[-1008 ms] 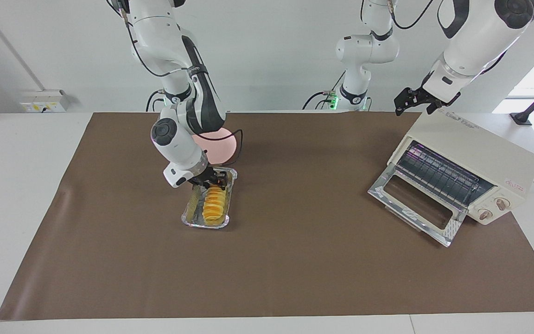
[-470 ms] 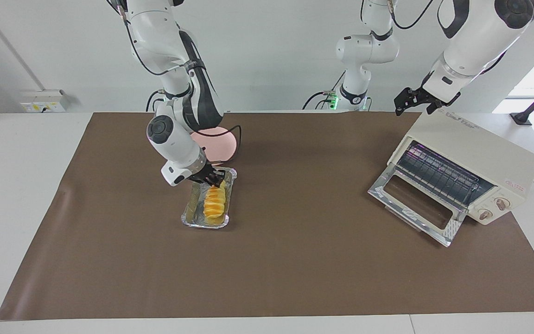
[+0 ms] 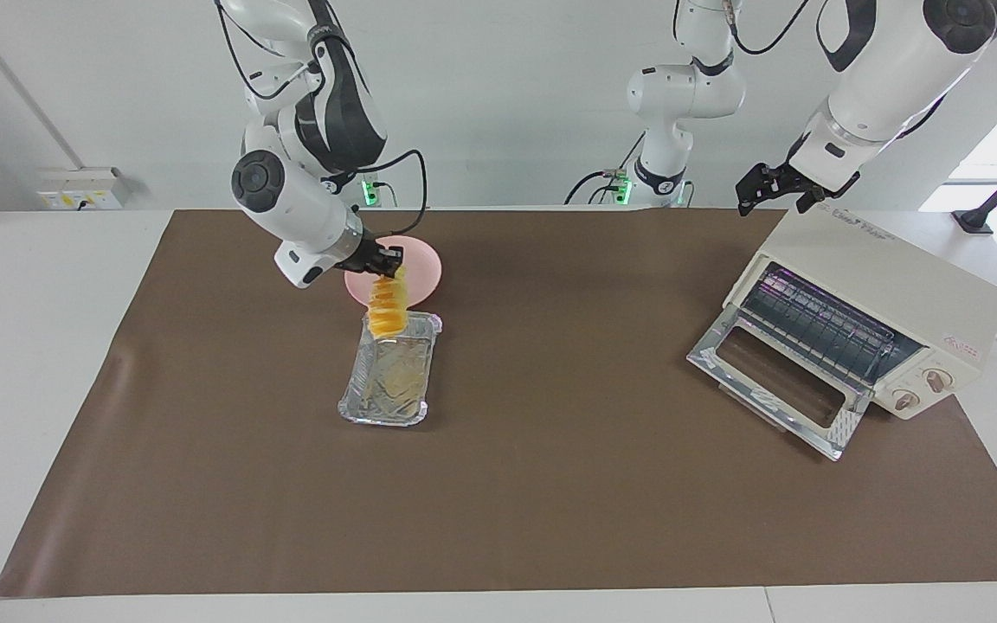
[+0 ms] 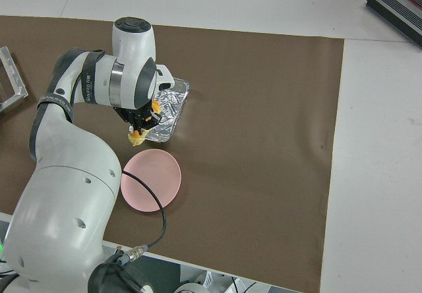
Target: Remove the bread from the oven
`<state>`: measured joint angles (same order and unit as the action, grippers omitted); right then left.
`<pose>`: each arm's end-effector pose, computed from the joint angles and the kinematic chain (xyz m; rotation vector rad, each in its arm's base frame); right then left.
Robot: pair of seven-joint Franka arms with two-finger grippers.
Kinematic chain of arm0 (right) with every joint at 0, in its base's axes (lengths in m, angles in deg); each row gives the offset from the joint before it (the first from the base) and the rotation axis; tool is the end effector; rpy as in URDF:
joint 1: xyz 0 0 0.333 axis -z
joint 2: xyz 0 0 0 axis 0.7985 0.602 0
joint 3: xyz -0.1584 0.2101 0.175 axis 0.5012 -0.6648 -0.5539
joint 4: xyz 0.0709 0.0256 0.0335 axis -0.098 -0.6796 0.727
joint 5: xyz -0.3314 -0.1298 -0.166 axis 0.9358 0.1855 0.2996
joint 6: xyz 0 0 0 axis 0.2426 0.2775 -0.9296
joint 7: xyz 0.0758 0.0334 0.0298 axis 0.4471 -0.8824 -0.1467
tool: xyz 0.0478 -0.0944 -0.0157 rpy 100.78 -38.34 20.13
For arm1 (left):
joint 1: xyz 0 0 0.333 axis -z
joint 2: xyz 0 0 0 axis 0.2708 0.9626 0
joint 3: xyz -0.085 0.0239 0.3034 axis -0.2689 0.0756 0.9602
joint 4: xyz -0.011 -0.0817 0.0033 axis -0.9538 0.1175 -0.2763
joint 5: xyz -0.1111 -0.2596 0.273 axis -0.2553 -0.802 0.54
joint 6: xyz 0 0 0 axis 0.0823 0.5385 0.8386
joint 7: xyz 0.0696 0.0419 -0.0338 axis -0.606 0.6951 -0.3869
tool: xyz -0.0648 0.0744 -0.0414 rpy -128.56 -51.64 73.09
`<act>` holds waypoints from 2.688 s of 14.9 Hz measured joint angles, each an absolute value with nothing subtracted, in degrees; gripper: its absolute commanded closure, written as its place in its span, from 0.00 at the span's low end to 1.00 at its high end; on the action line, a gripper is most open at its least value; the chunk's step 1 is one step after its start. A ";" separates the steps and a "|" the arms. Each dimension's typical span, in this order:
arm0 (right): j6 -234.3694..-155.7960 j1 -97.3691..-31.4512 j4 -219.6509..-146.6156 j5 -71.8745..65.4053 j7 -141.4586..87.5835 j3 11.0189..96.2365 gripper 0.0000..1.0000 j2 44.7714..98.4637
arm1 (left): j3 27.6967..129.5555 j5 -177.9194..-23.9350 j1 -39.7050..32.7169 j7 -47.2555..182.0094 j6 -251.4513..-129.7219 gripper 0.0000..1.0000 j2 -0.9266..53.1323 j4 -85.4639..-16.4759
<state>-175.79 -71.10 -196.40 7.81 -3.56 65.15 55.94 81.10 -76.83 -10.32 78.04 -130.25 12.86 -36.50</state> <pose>0.4907 0.1527 0.4288 -2.8442 0.1833 0.5652 0.5074 -0.0555 0.6021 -3.1169 0.0343 0.3676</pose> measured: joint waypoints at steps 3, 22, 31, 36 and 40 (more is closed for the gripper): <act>-175.82 -74.60 -206.01 8.39 -0.43 64.65 1.00 48.19 | 81.10 -76.83 -10.32 78.04 -130.25 0.00 12.86 -36.50; -200.79 -77.49 -231.08 9.79 0.05 63.92 0.00 42.21 | 81.10 -76.83 -10.32 78.04 -130.25 0.00 12.86 -36.50; -185.16 -71.85 -207.81 17.52 0.05 64.45 0.00 41.35 | 81.10 -76.83 -10.32 78.04 -130.25 0.00 12.86 -36.50; -177.40 -69.43 -195.14 23.83 -4.56 64.48 0.00 42.03 | 81.10 -76.83 -10.32 78.04 -130.25 0.00 12.86 -36.50; -174.20 -66.35 -185.97 27.18 -13.03 64.58 0.04 46.50 | 81.10 -76.83 -10.32 78.04 -130.25 0.00 12.86 -36.50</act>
<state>-174.20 -66.35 -185.97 27.18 -13.03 64.58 46.50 81.10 -76.83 -10.32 78.04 -130.25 12.86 -36.50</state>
